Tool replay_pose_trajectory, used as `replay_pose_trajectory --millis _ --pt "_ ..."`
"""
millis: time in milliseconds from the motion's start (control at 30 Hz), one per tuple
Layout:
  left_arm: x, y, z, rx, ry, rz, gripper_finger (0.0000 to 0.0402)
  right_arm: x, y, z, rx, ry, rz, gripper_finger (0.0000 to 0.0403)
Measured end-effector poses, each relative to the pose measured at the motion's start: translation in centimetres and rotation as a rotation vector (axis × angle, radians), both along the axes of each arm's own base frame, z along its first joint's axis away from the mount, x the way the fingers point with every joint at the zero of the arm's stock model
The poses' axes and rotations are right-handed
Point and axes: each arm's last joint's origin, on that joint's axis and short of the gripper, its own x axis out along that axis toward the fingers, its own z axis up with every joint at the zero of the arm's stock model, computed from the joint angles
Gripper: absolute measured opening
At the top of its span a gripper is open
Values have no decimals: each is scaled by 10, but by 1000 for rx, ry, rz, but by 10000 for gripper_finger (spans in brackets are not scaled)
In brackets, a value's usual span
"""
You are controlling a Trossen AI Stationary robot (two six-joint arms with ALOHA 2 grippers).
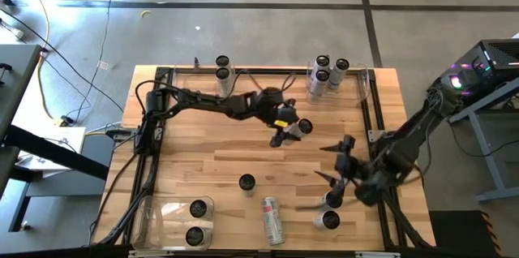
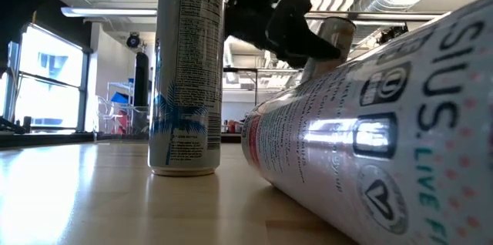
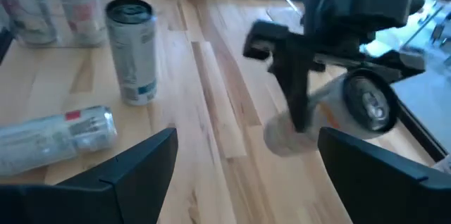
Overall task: Sort soda cans
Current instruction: Adjust the white-yellow soda can on the table
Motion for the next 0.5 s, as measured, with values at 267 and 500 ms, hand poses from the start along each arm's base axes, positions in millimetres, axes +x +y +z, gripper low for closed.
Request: replay_pose_trajectory --millis 267,500 --pt "-31 -26 -44 -43 -247 250 238 -1 22 -17 -25 -37 -27 338" --pt "-46 -31 -63 -143 -191 372 268 7 19 -18 -15 -43 -58 338"
